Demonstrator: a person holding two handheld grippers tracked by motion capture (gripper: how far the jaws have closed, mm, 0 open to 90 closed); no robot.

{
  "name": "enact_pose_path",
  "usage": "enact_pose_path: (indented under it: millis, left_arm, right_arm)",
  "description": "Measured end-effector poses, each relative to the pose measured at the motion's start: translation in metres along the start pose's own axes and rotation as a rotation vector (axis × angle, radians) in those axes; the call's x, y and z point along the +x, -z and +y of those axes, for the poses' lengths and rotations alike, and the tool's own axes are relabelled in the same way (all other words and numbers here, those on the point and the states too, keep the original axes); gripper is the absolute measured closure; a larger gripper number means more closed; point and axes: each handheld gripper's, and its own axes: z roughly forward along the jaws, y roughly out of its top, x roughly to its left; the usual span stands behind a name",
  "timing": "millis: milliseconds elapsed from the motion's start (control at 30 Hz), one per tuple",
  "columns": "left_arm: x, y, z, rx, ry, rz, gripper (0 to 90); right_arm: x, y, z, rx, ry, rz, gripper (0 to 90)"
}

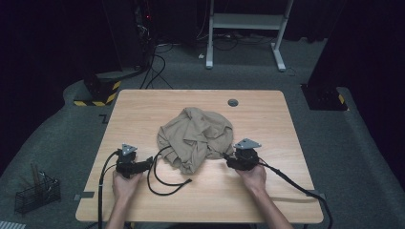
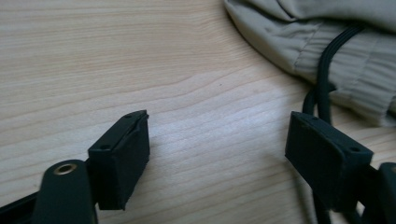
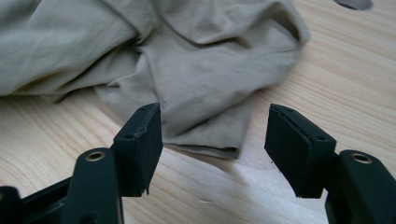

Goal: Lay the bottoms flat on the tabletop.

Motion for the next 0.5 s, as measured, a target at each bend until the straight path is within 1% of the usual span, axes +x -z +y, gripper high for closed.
enact_pose_path:
  millis: [33,67,100,133,233,267,300,333,400,433,500]
  left_arm:
    - [-0.001,0.001,0.001,-0.01,0.0,-0.009,22.9]
    - [-0.004,0.003,0.002,-0.021,-0.01,-0.009,23.0]
    - [-0.008,0.005,0.003,-0.03,-0.02,-0.012,23.0]
    - [-0.011,0.007,0.005,-0.039,-0.03,-0.019,23.0]
    - [-0.023,0.013,0.013,-0.049,-0.055,-0.053,21.7]
    - [-0.027,0.014,0.016,-0.048,-0.066,-0.074,21.1]
    - [-0.031,0.016,0.018,-0.051,-0.078,-0.086,20.2]
    - [-0.036,0.017,0.02,-0.049,-0.091,-0.098,20.2]
    - [-0.047,0.016,0.023,-0.036,-0.119,-0.129,19.1]
    - [-0.051,0.015,0.024,-0.029,-0.131,-0.135,18.0]
    - [-0.061,0.011,0.025,-0.009,-0.164,-0.142,17.8]
  right_arm:
    - [0.0,0.0,0.0,0.0,0.0,0.0,36.8]
    - [0.008,-0.002,0.004,0.004,0.038,0.005,37.0]
    - [0.011,-0.003,0.006,0.002,0.053,0.007,37.4]
    - [0.011,-0.003,0.006,0.002,0.053,0.007,37.4]
    - [0.019,-0.006,0.013,-0.011,0.071,0.024,38.4]
    - [0.02,-0.007,0.015,-0.017,0.064,0.033,38.2]
    - [0.024,-0.008,0.018,-0.025,0.066,0.039,38.9]
    - [0.024,-0.008,0.018,-0.025,0.066,0.039,38.9]
    - [0.028,-0.009,0.02,-0.024,0.072,0.046,39.0]
    - [0.031,-0.012,0.022,-0.024,0.081,0.054,39.2]
    - [0.032,-0.014,0.023,-0.017,0.084,0.056,39.2]
